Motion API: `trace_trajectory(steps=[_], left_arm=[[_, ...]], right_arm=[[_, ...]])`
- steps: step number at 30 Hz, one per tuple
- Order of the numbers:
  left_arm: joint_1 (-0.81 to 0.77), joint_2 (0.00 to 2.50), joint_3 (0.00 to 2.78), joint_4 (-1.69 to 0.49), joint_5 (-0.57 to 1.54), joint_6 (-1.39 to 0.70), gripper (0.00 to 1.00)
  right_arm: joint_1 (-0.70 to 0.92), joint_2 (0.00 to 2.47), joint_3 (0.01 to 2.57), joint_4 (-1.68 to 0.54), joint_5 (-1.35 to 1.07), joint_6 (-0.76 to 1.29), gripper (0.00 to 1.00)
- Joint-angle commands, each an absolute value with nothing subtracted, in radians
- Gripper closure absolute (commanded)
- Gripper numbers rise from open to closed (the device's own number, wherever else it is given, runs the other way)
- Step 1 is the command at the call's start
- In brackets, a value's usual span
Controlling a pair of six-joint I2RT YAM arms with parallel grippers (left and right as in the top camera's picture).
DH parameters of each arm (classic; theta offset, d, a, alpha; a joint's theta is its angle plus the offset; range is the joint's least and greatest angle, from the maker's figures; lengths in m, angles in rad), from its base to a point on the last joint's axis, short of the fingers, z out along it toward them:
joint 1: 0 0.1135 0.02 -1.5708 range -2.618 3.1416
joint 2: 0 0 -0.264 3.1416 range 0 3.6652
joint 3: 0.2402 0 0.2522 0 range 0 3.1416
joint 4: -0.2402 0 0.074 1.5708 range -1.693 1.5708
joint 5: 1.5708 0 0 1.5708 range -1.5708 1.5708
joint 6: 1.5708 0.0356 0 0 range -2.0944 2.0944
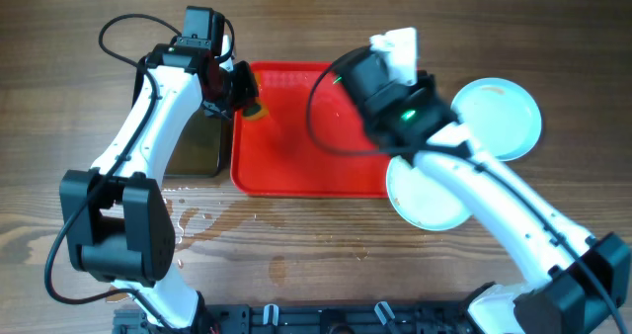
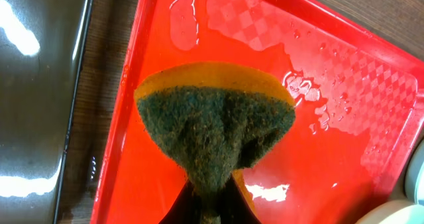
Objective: Clean dirty plates on tray and stack at the side
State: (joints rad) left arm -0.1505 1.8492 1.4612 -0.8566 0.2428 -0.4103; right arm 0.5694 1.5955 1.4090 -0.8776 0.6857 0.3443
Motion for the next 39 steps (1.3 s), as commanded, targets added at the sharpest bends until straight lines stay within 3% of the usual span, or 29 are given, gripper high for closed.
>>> trace_trajectory(steps=[1,3,7,16,22,29,34,36,39], left_arm=[[-0.155,1.846,1.472,-0.853,0.233,-0.427,0.96],[-0.155,1.846,1.472,-0.853,0.233,-0.427,0.96],[-0.155,1.846,1.472,-0.853,0.234,-0.427,0.96],[-0.155,1.846,1.472,-0.853,0.234,-0.427,0.96],[-0.155,1.846,1.472,-0.854,0.234,-0.427,0.96],[-0.155,1.846,1.472,-0.853,0.234,-0.427,0.96],[-0.155,1.846,1.472,-0.854,0.234,-0.427,0.96],[-0.155,1.846,1.472,-0.854,0.234,-0.427,0.96],[-0.155,1.846,1.472,-0.853,0.233,-0.427,0.96]], right_arm=[[0.387,1.604,1.413,-0.920,0.086,0.403,0.54],[0.303,1.658,1.413,-1.018,-0.062,0.422,0.54],[0.295,1.779,1.412,-1.197,-0.128,0.418,0.53],[0.302,1.859,1.407,-1.338,-0.032,0.477,0.56],[0.326,1.859,1.315,-1.291,0.136,0.580,0.57],[0.382,1.860,1.243,-1.116,0.121,0.543,0.56],[0.403,1.902,1.240,-1.124,0.142,0.553,0.55],[0.404,1.934,1.238,-1.131,0.140,0.554,0.56],[0.407,1.955,1.238,-1.133,0.139,0.557,0.70]])
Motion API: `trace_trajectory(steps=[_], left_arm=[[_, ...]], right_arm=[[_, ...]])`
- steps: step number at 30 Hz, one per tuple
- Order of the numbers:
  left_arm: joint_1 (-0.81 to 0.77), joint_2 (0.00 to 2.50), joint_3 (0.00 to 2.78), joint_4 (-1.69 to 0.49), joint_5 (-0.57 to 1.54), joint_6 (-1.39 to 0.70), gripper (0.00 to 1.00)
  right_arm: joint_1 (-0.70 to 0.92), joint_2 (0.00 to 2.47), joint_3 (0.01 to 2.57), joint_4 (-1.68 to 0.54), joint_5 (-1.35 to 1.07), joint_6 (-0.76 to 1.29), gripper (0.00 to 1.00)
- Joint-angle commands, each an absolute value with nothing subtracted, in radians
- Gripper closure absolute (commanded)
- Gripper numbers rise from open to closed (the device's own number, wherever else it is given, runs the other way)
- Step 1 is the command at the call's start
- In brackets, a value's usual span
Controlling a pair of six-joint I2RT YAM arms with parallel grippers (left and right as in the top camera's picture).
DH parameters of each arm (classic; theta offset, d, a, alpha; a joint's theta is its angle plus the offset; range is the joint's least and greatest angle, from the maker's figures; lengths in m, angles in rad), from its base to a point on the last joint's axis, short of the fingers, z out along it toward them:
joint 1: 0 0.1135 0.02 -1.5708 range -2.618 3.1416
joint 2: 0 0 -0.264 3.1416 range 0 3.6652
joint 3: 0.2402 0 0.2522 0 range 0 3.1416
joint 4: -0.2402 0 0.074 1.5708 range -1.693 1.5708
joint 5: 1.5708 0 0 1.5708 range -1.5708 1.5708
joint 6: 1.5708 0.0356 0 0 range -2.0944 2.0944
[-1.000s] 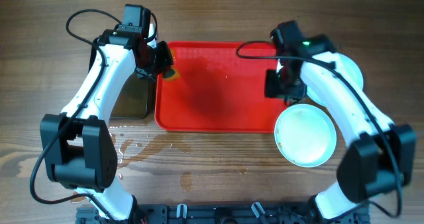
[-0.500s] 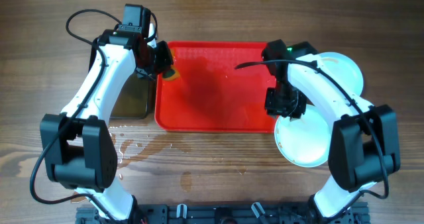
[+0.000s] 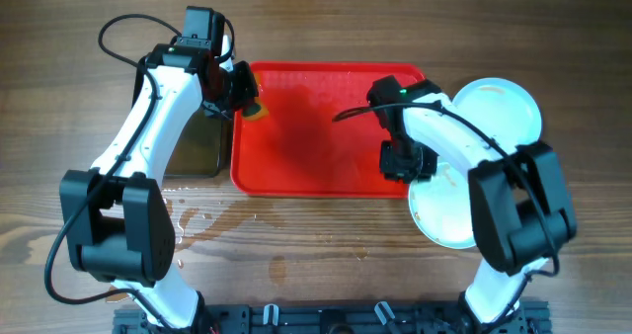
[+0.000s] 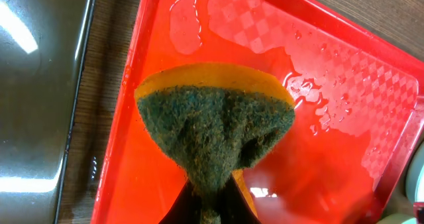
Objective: Clean dirty plates on tray and stack at the side
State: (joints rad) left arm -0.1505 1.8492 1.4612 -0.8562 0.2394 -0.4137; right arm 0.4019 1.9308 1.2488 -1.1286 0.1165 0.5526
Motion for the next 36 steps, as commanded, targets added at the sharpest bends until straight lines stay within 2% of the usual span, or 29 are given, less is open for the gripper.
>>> trace_trajectory(steps=[1,2,6,10,17,18,19,20,21,25,31,36], left_arm=[[-0.155,1.846,1.472,-0.853,0.233,-0.427,0.96],[-0.155,1.846,1.472,-0.853,0.233,-0.427,0.96],[-0.155,1.846,1.472,-0.853,0.233,-0.427,0.96],[-0.155,1.846,1.472,-0.854,0.233,-0.427,0.96],[-0.155,1.846,1.472,-0.857,0.233,-0.427,0.96],[-0.155,1.846,1.472,-0.858,0.234,-0.427,0.96],[-0.155,1.846,1.472,-0.859,0.233,-0.427,0.96],[-0.155,1.846,1.472,-0.860,0.233,-0.427,0.96],[-0.155,1.846,1.472,-0.860,0.233,-0.427,0.96],[-0.155,1.846,1.472,-0.861,0.233,-0.427,0.96],[-0.155,1.846,1.472,-0.853,0.233,-0.427,0.96],[-0.155,1.846,1.472,-0.846,0.233,-0.426,0.96]], right_arm=[[0.407,1.955,1.238,-1.131,0.135,0.554,0.85],[0.407,1.955,1.240,-1.131,0.118,0.549,0.95],[0.415,1.954,1.310,-1.169,0.066,0.522,0.96],[0.488,1.954,1.446,-1.142,-0.018,0.496,0.96],[0.582,2.020,1.460,-0.832,-0.215,0.470,0.94],[0.584,2.038,1.460,-0.804,-0.243,0.469,0.70],[0.584,2.038,1.460,-0.804,-0.251,0.466,0.53],[0.580,2.036,1.464,-0.806,-0.255,0.448,0.41],[0.571,2.033,1.485,-0.824,-0.250,0.422,0.34],[0.459,2.033,1.598,-0.937,-0.152,0.358,0.30],[0.259,2.041,1.547,-0.967,-0.144,0.191,0.32],[0.241,2.069,1.483,-0.967,-0.019,0.149,0.34]])
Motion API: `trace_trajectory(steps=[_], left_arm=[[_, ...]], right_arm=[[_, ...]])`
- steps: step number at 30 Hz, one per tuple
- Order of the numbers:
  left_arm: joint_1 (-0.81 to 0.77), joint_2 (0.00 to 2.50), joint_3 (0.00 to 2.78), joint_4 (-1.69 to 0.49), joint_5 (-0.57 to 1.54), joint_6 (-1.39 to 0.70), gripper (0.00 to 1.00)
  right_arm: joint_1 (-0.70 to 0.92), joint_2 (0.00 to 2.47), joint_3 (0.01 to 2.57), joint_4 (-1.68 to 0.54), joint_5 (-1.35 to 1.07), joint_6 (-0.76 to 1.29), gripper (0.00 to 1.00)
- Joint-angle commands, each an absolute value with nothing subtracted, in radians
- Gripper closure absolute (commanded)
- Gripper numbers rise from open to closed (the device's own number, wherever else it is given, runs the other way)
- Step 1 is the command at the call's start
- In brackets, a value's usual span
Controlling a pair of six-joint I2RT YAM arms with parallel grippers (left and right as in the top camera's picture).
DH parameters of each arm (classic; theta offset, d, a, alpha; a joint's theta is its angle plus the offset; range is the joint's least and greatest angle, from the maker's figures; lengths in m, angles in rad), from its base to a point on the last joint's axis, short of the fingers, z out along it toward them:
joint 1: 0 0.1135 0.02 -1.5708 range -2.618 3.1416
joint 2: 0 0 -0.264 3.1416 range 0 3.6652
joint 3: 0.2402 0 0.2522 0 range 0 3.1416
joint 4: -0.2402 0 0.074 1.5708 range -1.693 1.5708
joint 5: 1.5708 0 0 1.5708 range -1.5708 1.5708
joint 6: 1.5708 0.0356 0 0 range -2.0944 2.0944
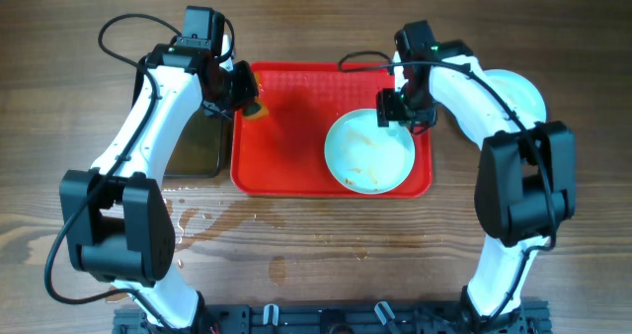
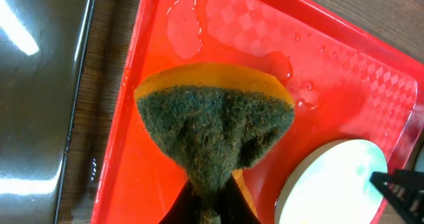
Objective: Clean dirty plates on tray and stack at the side
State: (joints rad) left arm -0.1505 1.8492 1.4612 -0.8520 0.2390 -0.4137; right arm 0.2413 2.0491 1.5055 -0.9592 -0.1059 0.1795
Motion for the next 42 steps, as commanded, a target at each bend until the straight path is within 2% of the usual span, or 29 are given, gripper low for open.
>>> trace_trajectory(steps=[1,3,5,6,7,8,13,18,21,24,25,27,28,33,38,42], left_arm=[[-0.155,1.846,1.472,-0.846,0.233,-0.427,0.96],[-0.155,1.846,1.472,-0.845,0.233,-0.426,0.96],[-0.155,1.846,1.472,-0.845,0.233,-0.426,0.96],[-0.155,1.846,1.472,-0.845,0.233,-0.426,0.96],[-0.155,1.846,1.472,-0.845,0.233,-0.426,0.96],[-0.155,1.846,1.472,-0.845,0.233,-0.426,0.96],[-0.155,1.846,1.472,-0.835,0.234,-0.427,0.96],[-0.155,1.846,1.472,-0.834,0.234,-0.427,0.96],[-0.155,1.846,1.472,-0.834,0.234,-0.427,0.96],[-0.155,1.846,1.472,-0.835,0.234,-0.427,0.96],[-0.155,1.846,1.472,-0.835,0.234,-0.427,0.96],[-0.155,1.846,1.472,-0.835,0.234,-0.427,0.96],[-0.155,1.846,1.472,-0.835,0.234,-0.427,0.96],[-0.155,1.846,1.472,-0.834,0.234,-0.427,0.96],[-0.155,1.846,1.472,-0.834,0.234,-0.427,0.96],[-0.155,1.846,1.472,-0.834,0.234,-0.427,0.96]], right_arm=[[0.241,2.069,1.463,-0.970,0.019,0.149,0.34],[0.241,2.069,1.432,-0.974,0.014,0.158,0.38],[0.241,2.069,1.390,-0.982,-0.066,0.157,0.50],[0.241,2.069,1.364,-0.978,-0.113,0.157,0.59],[0.241,2.069,1.342,-0.977,-0.127,0.157,0.75],[0.241,2.069,1.335,-0.978,-0.127,0.157,0.96],[0.237,1.923,1.356,-0.940,-0.126,0.220,0.96],[0.239,1.561,1.356,-0.894,0.127,0.220,0.96],[0.249,1.495,1.356,-0.893,0.182,0.236,0.96],[0.254,1.530,1.348,-0.893,0.156,0.257,0.96],[0.250,1.558,1.347,-0.898,0.130,0.294,0.89],[0.244,1.644,1.347,-0.906,0.060,0.354,0.57],[0.244,1.695,1.347,-0.920,0.043,0.398,0.54],[0.236,1.924,1.347,-0.983,-0.031,0.457,0.53],[0.236,1.963,1.347,-1.025,-0.027,0.475,0.54],[0.238,2.021,1.347,-1.027,-0.100,0.466,0.59]])
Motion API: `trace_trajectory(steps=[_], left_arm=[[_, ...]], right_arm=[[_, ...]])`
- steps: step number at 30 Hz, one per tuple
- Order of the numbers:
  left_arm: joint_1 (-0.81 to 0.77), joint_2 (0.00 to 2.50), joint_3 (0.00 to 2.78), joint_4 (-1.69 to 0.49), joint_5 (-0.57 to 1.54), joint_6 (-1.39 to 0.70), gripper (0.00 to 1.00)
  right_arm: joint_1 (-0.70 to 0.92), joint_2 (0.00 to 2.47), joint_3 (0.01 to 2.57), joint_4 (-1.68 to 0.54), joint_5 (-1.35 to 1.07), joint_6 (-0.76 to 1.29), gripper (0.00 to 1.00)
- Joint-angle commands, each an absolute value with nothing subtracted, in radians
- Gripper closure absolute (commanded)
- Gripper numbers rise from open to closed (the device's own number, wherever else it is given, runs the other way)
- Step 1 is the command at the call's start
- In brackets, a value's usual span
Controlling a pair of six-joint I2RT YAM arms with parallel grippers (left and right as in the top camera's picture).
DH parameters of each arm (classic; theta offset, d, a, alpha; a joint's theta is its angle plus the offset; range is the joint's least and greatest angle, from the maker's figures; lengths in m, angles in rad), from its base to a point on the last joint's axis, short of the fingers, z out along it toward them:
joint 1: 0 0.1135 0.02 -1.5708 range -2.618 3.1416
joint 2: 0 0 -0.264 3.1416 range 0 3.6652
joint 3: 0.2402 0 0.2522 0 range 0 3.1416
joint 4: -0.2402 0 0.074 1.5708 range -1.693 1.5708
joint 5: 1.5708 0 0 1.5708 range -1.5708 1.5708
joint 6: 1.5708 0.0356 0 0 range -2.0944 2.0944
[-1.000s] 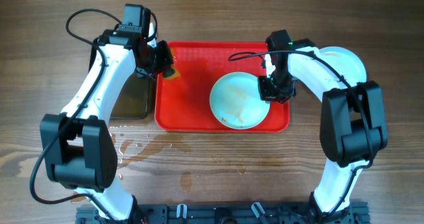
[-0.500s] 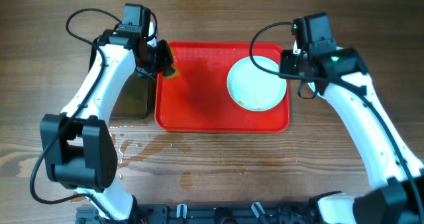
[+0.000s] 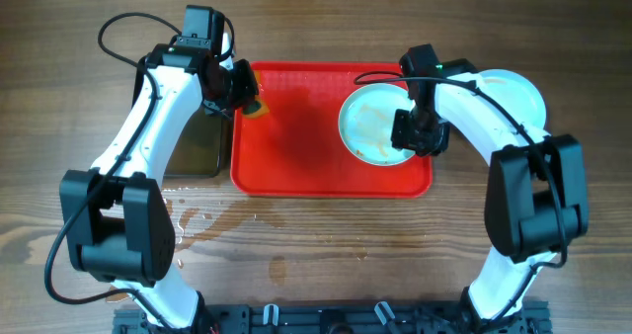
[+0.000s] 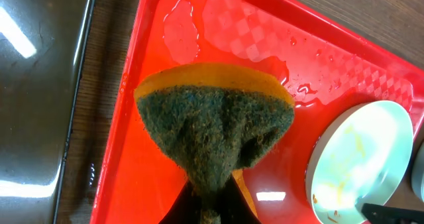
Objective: Clean dirty plates on tray and stack at the side
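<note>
A red tray (image 3: pixel 296 151) lies mid-table, its floor wet (image 4: pixel 182 32). At the tray's left rim my left gripper (image 3: pixel 245 97) is shut on a yellow sponge (image 3: pixel 256 108). The sponge's dark green scrub face (image 4: pixel 215 128) bulges above the pinching fingers (image 4: pixel 199 207). A pale dirty plate (image 3: pixel 370 124) with yellowish smears sits over the tray's right end. In the left wrist view the plate (image 4: pixel 361 158) looks tilted. My right gripper (image 3: pixel 412 136) is shut on the plate's near right rim.
A clean pale plate (image 3: pixel 513 95) lies on the wood to the right of the tray, partly under my right arm. A dark tub of water (image 3: pixel 197 146) stands against the tray's left side (image 4: pixel 33 85). Water patches (image 3: pixel 197 220) wet the table in front.
The dirty plate has shifted from the tray's front right part toward its back right. My right gripper went from the plate's far side to its near right rim. Left gripper and sponge unchanged.
The dirty plate first lay on the wood off the tray's front right corner, under my right arm, then with my right gripper at its edge. Later it sat on the tray's front right, and now farther back. My left gripper held the sponge still throughout.
</note>
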State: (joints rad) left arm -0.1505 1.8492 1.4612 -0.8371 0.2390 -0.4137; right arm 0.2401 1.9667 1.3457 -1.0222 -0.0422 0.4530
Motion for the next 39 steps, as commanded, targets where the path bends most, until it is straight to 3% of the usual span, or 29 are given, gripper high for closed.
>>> trace_trajectory(steps=[1,4,9,10,14,17,21,28,30,31,32,39], left_arm=[[-0.155,1.846,1.472,-0.834,0.234,-0.427,0.96],[-0.155,1.846,1.472,-0.834,0.234,-0.427,0.96],[-0.155,1.846,1.472,-0.834,0.234,-0.427,0.96],[-0.155,1.846,1.472,-0.834,0.234,-0.427,0.96],[-0.155,1.846,1.472,-0.834,0.233,-0.427,0.96],[-0.155,1.846,1.472,-0.834,0.233,-0.427,0.96],[-0.155,1.846,1.472,-0.834,0.233,-0.427,0.96],[-0.155,1.846,1.472,-0.834,0.233,-0.427,0.96],[-0.155,1.846,1.472,-0.834,0.234,-0.427,0.96],[-0.155,1.846,1.472,-0.834,0.233,-0.427,0.96],[-0.155,1.846,1.472,-0.834,0.233,-0.427,0.96],[-0.155,1.846,1.472,-0.834,0.233,-0.427,0.96]], right_arm=[[0.240,2.025,1.347,-1.030,-0.119,0.445,0.61],[0.284,2.026,1.347,-1.025,-0.191,0.354,0.67],[0.327,2.025,1.396,-1.046,-0.191,0.334,0.69],[0.319,2.025,1.425,-1.046,-0.191,0.334,0.67],[0.269,2.027,1.481,-0.962,-0.168,0.340,0.43],[0.257,2.065,1.480,-0.935,-0.169,0.340,0.36],[0.255,2.119,1.480,-0.925,-0.170,0.341,0.35],[0.266,2.184,1.480,-0.867,-0.319,0.423,0.40],[0.267,2.210,1.480,-0.865,-0.341,0.458,0.57],[0.266,2.212,1.480,-0.865,-0.341,0.460,0.81],[0.265,2.212,1.480,-0.864,-0.341,0.465,0.96],[0.220,2.138,1.481,-0.839,-0.445,0.389,0.96]])
